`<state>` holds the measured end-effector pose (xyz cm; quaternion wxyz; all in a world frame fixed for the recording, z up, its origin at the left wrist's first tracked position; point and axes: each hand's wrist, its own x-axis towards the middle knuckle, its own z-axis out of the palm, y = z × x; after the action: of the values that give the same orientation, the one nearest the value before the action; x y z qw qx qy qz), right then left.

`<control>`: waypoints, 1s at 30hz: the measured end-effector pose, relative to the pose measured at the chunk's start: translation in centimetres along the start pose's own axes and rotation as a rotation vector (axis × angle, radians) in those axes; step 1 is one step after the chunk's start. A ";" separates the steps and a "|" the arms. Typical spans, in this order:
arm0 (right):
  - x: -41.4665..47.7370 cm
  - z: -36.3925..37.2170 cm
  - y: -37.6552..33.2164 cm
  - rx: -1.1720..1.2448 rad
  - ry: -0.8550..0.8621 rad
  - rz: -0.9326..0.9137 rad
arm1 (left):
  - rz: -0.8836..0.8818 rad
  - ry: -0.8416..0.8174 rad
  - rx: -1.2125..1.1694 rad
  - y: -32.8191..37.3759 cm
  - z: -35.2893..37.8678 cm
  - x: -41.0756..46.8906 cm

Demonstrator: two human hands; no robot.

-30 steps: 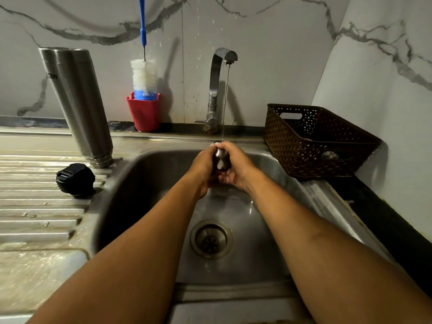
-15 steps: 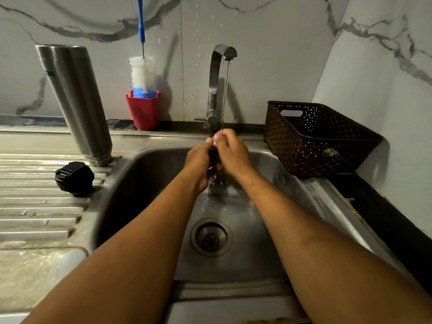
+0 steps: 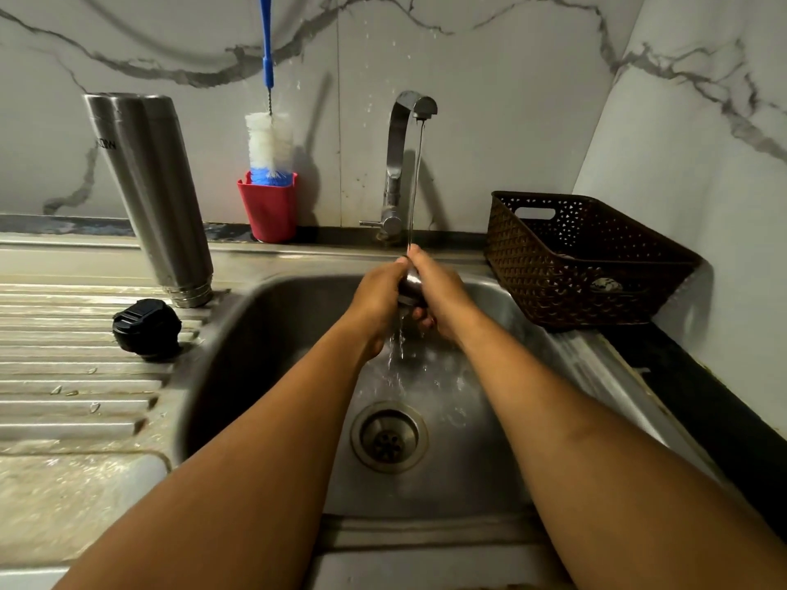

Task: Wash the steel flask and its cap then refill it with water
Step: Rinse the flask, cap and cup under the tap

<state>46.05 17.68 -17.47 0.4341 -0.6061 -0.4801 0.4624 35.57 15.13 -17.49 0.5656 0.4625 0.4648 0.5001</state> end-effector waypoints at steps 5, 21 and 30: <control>1.1 0.8 0.8 -0.298 0.004 -0.507 | -0.158 0.116 -0.164 0.6 -0.3 0.1; -0.4 -0.2 -0.5 -0.140 -0.018 -0.159 | -0.114 0.045 -0.116 0.4 -0.1 -0.5; -0.4 1.1 -0.3 -0.118 -0.046 -0.294 | -0.205 0.117 -0.307 1.2 0.1 -0.1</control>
<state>44.92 17.38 -17.34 0.4494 -0.5429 -0.5998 0.3787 35.48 15.17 -16.25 0.6496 0.2913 0.4597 0.5309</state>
